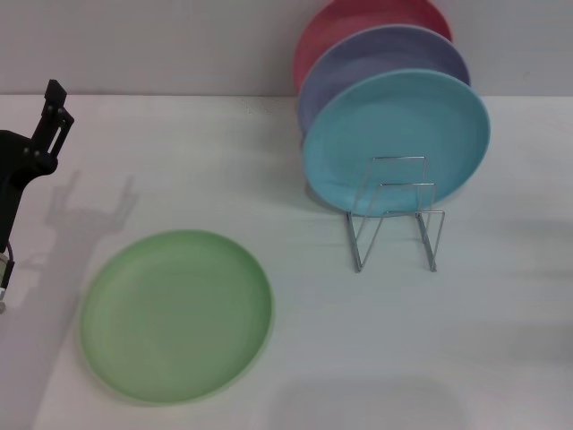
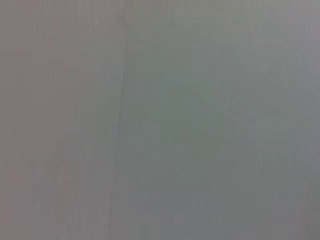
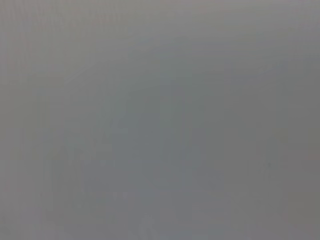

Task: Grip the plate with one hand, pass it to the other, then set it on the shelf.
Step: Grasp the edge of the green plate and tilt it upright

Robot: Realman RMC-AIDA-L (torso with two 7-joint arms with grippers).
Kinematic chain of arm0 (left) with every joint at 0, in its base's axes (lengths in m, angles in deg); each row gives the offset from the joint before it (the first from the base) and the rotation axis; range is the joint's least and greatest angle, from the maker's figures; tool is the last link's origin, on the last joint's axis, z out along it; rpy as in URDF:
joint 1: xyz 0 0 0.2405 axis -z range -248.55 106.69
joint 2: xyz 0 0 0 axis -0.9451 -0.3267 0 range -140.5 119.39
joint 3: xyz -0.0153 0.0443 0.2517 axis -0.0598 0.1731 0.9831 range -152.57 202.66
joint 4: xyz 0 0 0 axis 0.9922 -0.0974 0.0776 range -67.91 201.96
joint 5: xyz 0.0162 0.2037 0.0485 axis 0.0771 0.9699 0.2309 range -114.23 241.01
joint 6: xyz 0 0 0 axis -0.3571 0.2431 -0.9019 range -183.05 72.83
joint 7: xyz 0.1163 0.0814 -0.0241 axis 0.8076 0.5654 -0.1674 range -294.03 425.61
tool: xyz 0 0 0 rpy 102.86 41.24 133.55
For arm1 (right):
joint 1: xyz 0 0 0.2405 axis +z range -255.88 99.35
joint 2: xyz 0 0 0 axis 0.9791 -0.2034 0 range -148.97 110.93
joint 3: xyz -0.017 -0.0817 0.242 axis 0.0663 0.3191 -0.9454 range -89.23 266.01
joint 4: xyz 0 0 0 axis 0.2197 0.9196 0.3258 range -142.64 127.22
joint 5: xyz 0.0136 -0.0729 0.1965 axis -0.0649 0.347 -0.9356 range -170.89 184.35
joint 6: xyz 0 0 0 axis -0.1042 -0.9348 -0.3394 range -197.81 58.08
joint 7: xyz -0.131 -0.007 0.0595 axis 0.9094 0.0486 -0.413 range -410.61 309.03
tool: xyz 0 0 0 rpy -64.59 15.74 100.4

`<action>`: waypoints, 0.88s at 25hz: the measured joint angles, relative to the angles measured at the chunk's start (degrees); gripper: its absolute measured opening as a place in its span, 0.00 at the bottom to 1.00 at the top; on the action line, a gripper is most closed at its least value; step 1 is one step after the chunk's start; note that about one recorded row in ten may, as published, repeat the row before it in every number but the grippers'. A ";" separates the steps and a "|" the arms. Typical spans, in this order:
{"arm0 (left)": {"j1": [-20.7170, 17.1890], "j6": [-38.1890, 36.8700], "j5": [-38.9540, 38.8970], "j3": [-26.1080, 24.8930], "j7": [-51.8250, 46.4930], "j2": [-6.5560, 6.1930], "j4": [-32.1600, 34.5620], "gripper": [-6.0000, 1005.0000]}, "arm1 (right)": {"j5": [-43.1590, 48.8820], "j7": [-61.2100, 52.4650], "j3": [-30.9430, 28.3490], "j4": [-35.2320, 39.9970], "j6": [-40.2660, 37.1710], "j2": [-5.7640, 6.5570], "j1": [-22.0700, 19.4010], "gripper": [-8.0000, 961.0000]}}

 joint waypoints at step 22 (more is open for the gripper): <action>0.45 -0.14 -0.02 0.00 0.08 -0.32 0.92 0.76 | 0.00 -0.01 0.00 -0.09 -0.03 0.02 0.34 0.63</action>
